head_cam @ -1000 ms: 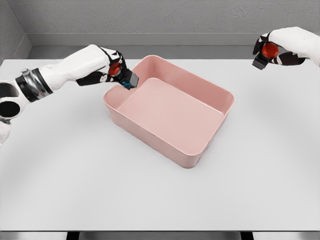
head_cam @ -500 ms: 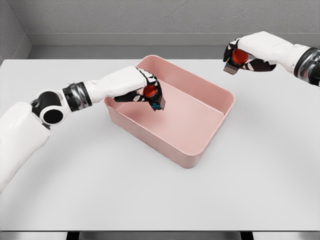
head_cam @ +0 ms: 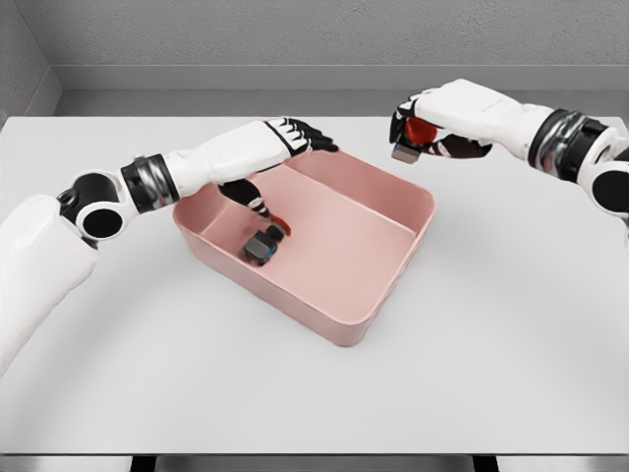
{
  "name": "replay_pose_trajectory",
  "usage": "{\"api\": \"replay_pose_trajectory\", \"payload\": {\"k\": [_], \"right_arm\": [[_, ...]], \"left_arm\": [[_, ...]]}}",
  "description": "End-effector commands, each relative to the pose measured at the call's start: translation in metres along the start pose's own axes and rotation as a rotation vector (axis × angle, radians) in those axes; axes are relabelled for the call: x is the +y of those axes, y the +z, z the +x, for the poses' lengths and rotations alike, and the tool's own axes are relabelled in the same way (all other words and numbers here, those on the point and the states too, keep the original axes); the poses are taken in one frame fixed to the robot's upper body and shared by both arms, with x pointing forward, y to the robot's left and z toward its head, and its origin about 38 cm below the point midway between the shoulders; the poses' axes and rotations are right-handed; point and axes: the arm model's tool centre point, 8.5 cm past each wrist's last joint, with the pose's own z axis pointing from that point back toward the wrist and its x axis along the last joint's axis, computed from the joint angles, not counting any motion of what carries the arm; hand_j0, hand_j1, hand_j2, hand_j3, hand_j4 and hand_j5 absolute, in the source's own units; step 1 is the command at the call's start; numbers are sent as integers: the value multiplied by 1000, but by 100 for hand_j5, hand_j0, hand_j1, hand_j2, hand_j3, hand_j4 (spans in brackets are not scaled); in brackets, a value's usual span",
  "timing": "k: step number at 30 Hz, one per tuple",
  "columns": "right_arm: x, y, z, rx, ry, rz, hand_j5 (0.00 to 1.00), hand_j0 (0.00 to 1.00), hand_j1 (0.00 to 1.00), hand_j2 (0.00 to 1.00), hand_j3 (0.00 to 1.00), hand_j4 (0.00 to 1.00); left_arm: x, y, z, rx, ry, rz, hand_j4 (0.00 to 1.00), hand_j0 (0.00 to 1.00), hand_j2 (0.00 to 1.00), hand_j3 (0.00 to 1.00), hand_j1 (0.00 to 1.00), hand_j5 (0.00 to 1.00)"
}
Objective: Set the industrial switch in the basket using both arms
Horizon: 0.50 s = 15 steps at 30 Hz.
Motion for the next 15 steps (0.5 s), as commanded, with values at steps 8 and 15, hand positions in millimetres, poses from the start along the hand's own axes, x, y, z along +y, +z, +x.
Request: {"api": "replay_pose_trajectory", "payload": {"k": [8, 15], "right_arm": [[-9, 0, 2, -3, 10, -19, 51, 51, 51, 51, 51, 51], [-12, 0, 2, -2, 14, -23, 51, 51, 51, 51, 51, 51]], "left_arm": [[19, 7, 3, -21, 7, 43, 100, 100, 100, 100, 100, 100], [38, 75, -4, 25, -17, 11, 100, 100, 100, 100, 100, 100]]}}
